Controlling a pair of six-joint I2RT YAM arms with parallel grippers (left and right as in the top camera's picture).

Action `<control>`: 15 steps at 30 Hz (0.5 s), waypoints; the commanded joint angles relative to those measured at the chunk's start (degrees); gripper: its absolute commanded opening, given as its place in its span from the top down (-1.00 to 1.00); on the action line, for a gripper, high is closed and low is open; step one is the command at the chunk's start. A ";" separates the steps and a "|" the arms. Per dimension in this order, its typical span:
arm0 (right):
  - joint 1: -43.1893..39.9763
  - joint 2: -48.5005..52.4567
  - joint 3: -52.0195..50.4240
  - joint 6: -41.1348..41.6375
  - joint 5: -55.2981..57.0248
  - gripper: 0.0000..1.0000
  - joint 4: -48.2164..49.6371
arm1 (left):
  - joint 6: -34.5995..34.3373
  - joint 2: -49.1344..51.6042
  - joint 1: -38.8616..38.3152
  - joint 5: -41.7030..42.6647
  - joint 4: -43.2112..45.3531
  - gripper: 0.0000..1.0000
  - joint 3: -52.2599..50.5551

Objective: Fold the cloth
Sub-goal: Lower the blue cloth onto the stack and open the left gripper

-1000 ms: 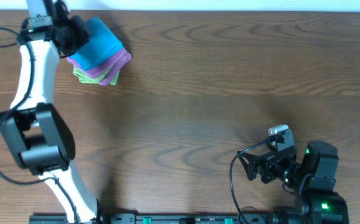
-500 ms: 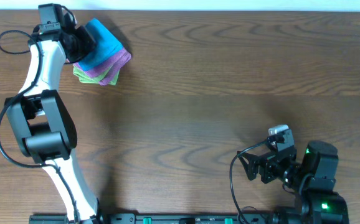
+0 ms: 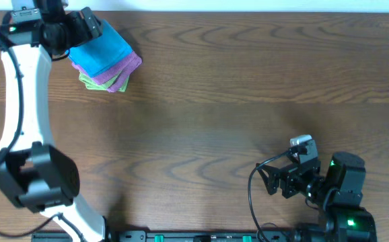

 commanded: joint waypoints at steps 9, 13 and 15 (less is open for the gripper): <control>0.57 -0.28 -0.15 -0.83 -0.22 -0.99 0.09 | 4.83 -4.59 1.05 -4.46 -6.38 -0.91 0.85; 0.57 -0.28 -0.15 -0.83 -0.22 -0.99 0.11 | 9.68 -6.95 1.36 -1.99 -10.69 -0.91 0.57; 0.57 -0.28 -0.15 -0.83 -0.22 -0.98 0.09 | 11.50 -9.68 1.31 -0.26 -11.39 -0.91 -0.63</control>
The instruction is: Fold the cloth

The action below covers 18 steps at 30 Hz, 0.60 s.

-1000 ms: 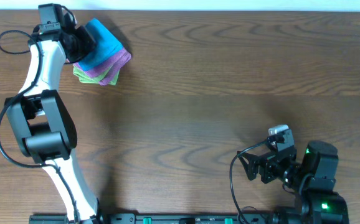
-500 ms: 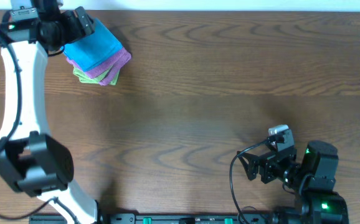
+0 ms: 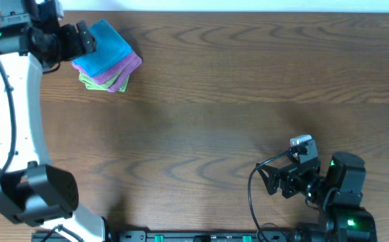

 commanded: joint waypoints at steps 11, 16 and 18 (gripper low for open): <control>0.57 -0.28 -0.15 -0.81 -0.22 -0.99 0.09 | 5.68 -34.14 -0.09 2.95 11.17 -0.91 -28.59; 0.57 -0.28 -0.15 -0.83 -0.24 -0.98 0.09 | 5.70 -53.68 -0.09 2.71 19.10 -0.91 -46.62; 0.57 -0.28 -0.15 -0.83 -0.24 -0.98 0.09 | 5.75 -60.72 -0.09 2.12 19.87 -0.91 -51.95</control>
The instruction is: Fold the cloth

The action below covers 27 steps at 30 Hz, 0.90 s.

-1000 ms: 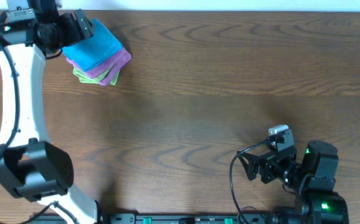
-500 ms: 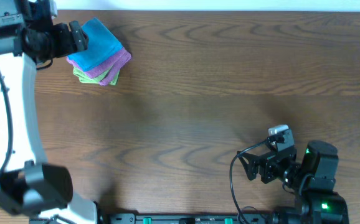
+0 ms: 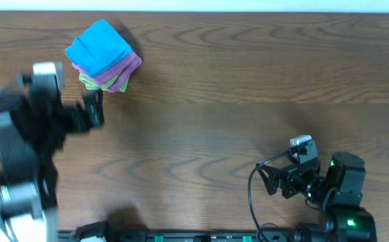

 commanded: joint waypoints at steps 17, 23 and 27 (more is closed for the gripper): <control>0.57 -0.28 -0.04 -0.76 -0.22 -0.99 0.09 | 1.09 -33.62 -0.61 -2.93 -0.15 -0.91 -37.35; 0.57 -0.28 -0.04 -0.76 -0.22 -0.98 0.09 | 1.25 -40.59 -1.49 -4.50 -0.07 -0.91 -43.28; 0.57 -0.28 -0.04 -0.76 -0.22 -0.98 0.09 | 2.25 -45.42 -1.51 -4.92 -0.70 -0.91 -45.68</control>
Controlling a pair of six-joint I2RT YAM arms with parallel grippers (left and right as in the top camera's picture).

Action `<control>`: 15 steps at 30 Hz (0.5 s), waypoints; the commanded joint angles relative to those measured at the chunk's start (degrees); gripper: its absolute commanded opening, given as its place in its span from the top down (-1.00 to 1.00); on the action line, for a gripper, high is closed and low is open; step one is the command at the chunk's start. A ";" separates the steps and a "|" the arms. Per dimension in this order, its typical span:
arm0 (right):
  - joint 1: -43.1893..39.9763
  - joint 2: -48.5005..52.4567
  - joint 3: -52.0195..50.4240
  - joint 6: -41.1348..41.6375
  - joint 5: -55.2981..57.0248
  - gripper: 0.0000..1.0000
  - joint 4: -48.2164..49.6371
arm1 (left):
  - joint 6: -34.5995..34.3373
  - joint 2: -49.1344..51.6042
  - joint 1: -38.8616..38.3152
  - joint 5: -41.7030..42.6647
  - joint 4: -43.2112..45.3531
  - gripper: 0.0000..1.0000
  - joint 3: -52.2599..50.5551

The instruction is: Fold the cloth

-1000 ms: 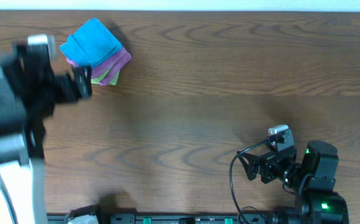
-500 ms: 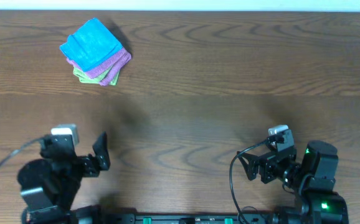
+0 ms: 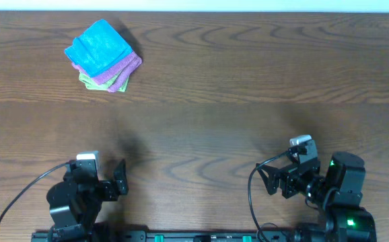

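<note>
The cloths lie in one folded stack point(image 3: 103, 55) at the far left of the table: a blue cloth on top, a purple one under it and a green one at the bottom. My left gripper point(image 3: 119, 181) is pulled back to the near left edge, well away from the stack and holding nothing. At the near right edge, my right gripper point(image 3: 268, 181) is also empty. Both sets of fingers are small and dark from above, so their gap does not show.
The brown wooden table point(image 3: 235, 87) fills the view. A black cable point(image 3: 252, 195) loops beside the right arm's base. A dark rail runs along the near edge between the two arm bases.
My left arm has moved from mid-left of the table, just below the stack, back to the near left edge. The stack and the right arm have not moved.
At first my left gripper was on the blue cloth atop the stack at the far left. It then sat just left of the stack, then below it over bare table, and is now at the near edge. The blue cloth stayed on the stack. The right arm stayed still.
</note>
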 commanded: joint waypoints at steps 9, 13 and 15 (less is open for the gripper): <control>0.57 -0.28 0.00 -0.68 -0.26 -0.98 0.11 | 9.14 -6.10 -4.07 -1.62 -3.06 -0.91 -3.37; 0.57 -0.28 0.00 -0.68 -0.24 -0.99 0.11 | 9.79 -6.12 -7.39 -4.74 -3.67 -0.91 -4.31; 0.57 -0.28 0.00 -0.66 -0.24 -0.99 0.11 | 9.77 -6.10 -8.70 -6.25 -3.91 -0.91 -4.59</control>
